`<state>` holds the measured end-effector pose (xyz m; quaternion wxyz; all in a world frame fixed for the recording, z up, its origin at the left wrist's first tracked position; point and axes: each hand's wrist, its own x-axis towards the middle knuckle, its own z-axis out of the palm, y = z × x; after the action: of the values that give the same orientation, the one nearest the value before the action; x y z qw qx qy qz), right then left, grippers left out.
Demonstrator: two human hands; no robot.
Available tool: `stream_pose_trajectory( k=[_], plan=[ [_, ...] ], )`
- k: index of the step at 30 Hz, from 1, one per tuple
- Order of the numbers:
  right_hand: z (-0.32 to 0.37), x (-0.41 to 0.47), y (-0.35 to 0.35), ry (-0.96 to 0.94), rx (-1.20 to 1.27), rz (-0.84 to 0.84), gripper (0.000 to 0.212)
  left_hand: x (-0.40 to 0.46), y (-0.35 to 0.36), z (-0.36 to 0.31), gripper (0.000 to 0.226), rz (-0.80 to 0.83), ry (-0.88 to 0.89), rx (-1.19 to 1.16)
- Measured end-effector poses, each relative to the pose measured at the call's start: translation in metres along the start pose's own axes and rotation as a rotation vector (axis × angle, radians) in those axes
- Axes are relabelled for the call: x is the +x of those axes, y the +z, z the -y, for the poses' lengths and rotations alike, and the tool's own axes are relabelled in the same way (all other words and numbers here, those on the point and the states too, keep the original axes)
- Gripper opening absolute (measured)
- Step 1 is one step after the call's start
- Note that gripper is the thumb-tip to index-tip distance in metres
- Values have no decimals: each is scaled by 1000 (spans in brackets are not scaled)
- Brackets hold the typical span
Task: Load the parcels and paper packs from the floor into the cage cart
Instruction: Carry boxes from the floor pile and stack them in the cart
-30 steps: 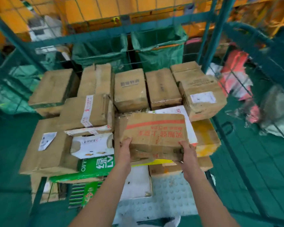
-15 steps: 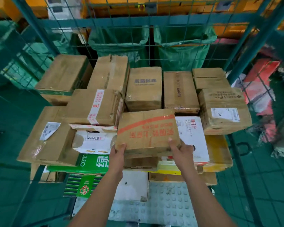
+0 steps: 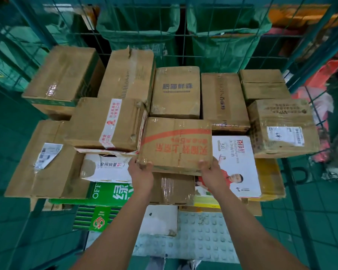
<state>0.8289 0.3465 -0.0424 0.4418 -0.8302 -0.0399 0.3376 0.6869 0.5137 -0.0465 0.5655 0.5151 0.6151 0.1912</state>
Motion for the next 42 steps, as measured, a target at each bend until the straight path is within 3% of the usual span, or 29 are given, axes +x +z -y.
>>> stream_pose_trajectory(
  k=[6,10,14,18,22,27,29,34,42],
  plan=[
    [-7,3,7,9,32,36,32,17,5,0,51,24,44,94],
    [-12,0,9,138,167,14,62,13,3,3,56,37,38,120],
    [-31,-17,15,133,236,-96,86,-8,-1,13,62,51,20,40],
    [-34,-50,12,174,224,-61,74,-41,-6,30,57,113,15,41],
    [-35,-84,-2,190,307,-16,53,-73,-13,43,72,201,-107,135],
    [-44,-133,-17,324,523,142,34,-122,-21,36,40,351,-97,144],
    [-54,-149,-20,363,595,140,39,-137,-26,37,35,398,-68,161],
    [-78,-191,-20,397,727,97,45,-162,-44,47,12,534,-98,171],
    [-110,-259,-2,360,884,-159,52,-168,-52,62,11,826,-80,343]
  ],
)
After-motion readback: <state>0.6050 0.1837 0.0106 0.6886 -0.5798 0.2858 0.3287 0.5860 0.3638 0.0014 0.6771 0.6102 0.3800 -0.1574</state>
